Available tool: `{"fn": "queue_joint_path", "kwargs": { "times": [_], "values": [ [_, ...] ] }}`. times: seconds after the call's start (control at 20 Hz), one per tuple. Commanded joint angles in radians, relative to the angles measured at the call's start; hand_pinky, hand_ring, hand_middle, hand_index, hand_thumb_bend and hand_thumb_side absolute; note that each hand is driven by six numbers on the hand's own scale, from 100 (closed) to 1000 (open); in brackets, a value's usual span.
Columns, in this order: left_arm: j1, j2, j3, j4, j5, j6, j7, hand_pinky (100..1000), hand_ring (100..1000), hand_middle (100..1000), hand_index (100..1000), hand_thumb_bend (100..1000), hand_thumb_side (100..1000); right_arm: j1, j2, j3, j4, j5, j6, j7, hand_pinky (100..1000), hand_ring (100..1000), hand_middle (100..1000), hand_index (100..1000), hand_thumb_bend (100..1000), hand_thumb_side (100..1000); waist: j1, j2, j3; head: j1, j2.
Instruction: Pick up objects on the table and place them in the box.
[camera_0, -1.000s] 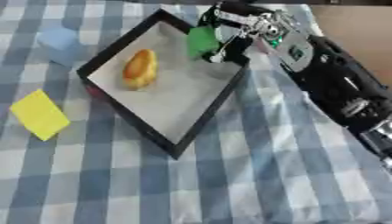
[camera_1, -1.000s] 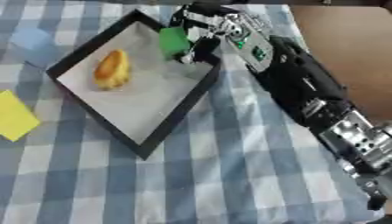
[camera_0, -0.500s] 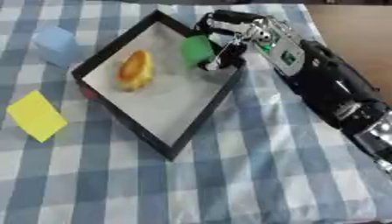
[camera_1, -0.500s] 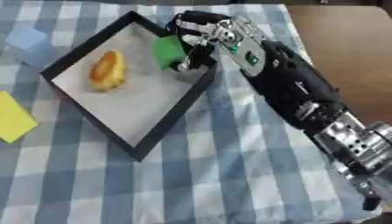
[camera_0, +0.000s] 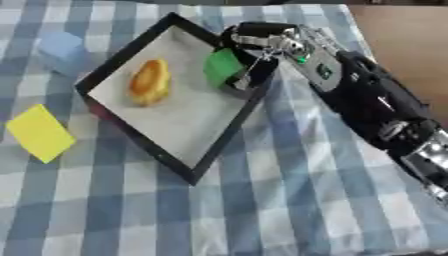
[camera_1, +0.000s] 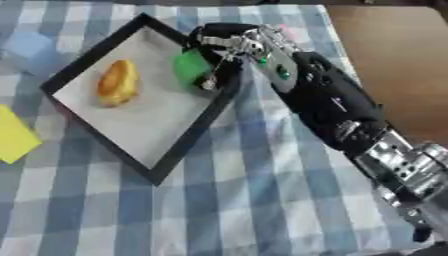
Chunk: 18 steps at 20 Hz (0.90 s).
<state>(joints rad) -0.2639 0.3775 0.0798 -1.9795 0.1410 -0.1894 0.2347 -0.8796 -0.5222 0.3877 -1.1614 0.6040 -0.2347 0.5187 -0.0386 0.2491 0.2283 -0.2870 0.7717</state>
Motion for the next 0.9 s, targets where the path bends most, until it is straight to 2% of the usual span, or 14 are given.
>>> {"fn": "queue_joint_path", "kwargs": {
  "times": [0.05,0.25,0.3,0.5,0.75,0.85,0.9],
  "values": [
    [-0.008,0.017,0.008,-0.020,0.004,-0.001,-0.005,818,726,651,840,100,747,-0.018,-0.019,-0.017,-0.039,0.018,-0.013,-0.001,932,911,823,900,178,370,-0.010,-0.004,-0.002,0.000,-0.002],
    [-0.006,0.017,0.008,-0.020,0.003,-0.001,-0.004,820,726,651,840,100,747,-0.017,-0.027,-0.020,-0.064,0.022,-0.009,-0.006,935,912,825,904,180,386,-0.009,-0.007,-0.005,0.000,-0.002],
    [-0.006,0.018,0.010,-0.020,0.003,-0.004,-0.001,824,726,651,838,100,742,-0.018,-0.029,-0.024,-0.070,0.018,-0.006,-0.008,949,916,830,923,189,449,-0.008,-0.009,-0.007,-0.002,-0.002],
    [-0.006,0.022,0.016,-0.020,0.010,-0.018,0.032,823,723,648,835,100,733,-0.021,-0.045,-0.037,-0.108,-0.011,0.014,-0.025,963,917,836,938,228,455,-0.005,-0.017,-0.011,-0.003,-0.002],
    [-0.002,0.024,0.016,-0.020,0.016,-0.032,0.066,819,720,641,831,100,728,-0.020,-0.063,-0.041,-0.150,-0.034,0.036,-0.041,970,915,839,941,250,402,-0.003,-0.022,-0.017,-0.002,-0.002],
    [0.001,0.027,0.016,-0.020,0.017,-0.033,0.072,817,720,641,831,100,728,-0.019,-0.069,-0.039,-0.161,-0.044,0.039,-0.031,982,922,849,949,320,322,-0.002,-0.024,-0.019,-0.002,-0.002],
    [0.001,0.027,0.015,-0.020,0.017,-0.033,0.073,817,721,642,832,100,729,-0.019,-0.070,-0.037,-0.164,-0.046,0.036,-0.020,986,923,852,953,362,237,-0.001,-0.025,-0.020,-0.002,-0.002]
  ]
}}
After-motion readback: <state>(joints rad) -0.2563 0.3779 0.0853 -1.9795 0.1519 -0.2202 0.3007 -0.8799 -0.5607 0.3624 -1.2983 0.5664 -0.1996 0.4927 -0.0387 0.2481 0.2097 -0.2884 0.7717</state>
